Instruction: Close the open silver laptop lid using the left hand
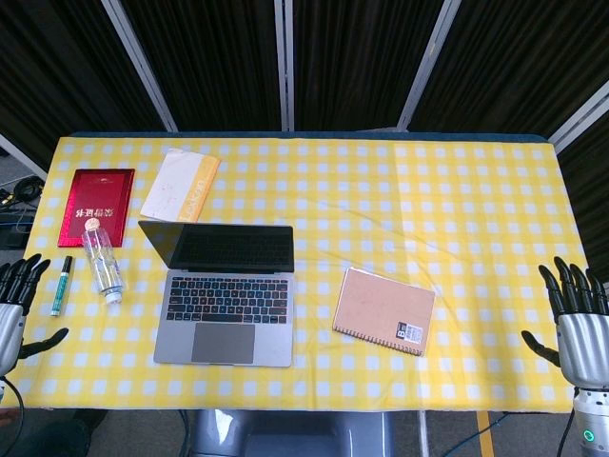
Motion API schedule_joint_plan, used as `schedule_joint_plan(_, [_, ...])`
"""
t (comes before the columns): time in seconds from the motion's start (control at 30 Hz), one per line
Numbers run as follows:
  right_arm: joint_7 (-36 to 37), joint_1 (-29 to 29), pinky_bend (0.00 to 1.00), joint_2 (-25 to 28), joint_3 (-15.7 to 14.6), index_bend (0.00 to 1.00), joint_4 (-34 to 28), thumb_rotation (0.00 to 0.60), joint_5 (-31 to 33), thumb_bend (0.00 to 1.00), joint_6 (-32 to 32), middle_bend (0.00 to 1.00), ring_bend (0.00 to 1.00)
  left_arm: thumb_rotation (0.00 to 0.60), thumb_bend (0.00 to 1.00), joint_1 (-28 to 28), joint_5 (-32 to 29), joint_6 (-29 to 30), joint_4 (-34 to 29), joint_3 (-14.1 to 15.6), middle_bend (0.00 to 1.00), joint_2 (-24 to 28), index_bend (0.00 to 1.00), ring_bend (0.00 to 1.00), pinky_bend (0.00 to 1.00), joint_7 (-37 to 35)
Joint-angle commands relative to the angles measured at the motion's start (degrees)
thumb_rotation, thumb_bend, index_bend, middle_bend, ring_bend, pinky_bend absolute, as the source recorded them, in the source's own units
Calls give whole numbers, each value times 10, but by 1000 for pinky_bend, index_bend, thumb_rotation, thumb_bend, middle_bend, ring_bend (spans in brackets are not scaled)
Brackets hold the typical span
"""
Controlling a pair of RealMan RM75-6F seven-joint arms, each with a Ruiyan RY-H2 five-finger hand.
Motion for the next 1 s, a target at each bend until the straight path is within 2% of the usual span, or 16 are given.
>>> schedule_joint_plan(0.03, [-2,0,0,1,-1,0,-2,600,2,0,-3,0,0,600,0,0,-2,-3,-1,0,0,2,0,0,0,3])
schedule_joint_plan(0.23, [-2,1,0,2,-2,0,-2,600,3,0,-8,0,0,600,0,-4,-7,-17,-3,2,0,5,0,0,0,9])
schedule_joint_plan(0.3, [-1,1,0,2,-3,0,-3,600,3,0,-10,0,0,600,37,-9,-7,-28,-9,3,0,7,0,0,0,7])
schedule_joint_plan(0.4, [-4,2,0,1,-5,0,-2,600,5,0,-16,0,0,600,278,-30,-3,-54,-32,-2,0,17,0,0,0,7])
schedule_joint_plan(0.47, [-10,4,0,0,-6,0,-2,600,8,0,-23,0,0,600,543,-54,-4,-83,-62,-13,0,32,0,0,0,24])
schedule_joint_plan(0.5, [-11,4,0,0,-7,0,-3,600,10,0,-26,0,0,600,636,-67,-8,-98,-78,-20,0,39,0,0,0,34])
schedule_joint_plan(0.57, [-14,6,0,0,-6,0,-4,600,15,0,-33,0,0,600,891,-100,-26,-137,-120,-40,0,57,0,0,0,55])
schedule_joint_plan(0.6, [-19,7,0,-1,-5,0,-4,600,20,0,-37,0,0,600,947,-152,-43,-192,-155,-73,0,67,0,0,0,62])
schedule_joint_plan(0.63, [-23,8,0,-1,-4,0,-4,600,23,0,-39,0,0,600,993,-180,-75,-231,-167,-91,0,74,0,0,0,66])
schedule_joint_plan(0.7, [-28,9,0,-2,-3,0,-4,600,27,0,-43,0,0,598,1000,-216,-122,-275,-177,-115,0,80,0,0,0,76])
schedule_joint_plan(0.83, [-32,11,0,-3,-1,0,-2,600,36,0,-49,0,0,567,1000,-273,-188,-335,-170,-144,0,73,0,0,0,92])
schedule_joint_plan(0.9, [-35,12,0,-4,2,0,2,600,45,0,-54,0,0,558,1000,-314,-226,-377,-148,-155,0,56,0,0,0,103])
schedule_joint_plan(1.0, [-36,14,0,-7,4,0,8,600,57,0,-62,0,0,556,1000,-352,-266,-406,-122,-156,0,32,0,0,0,124])
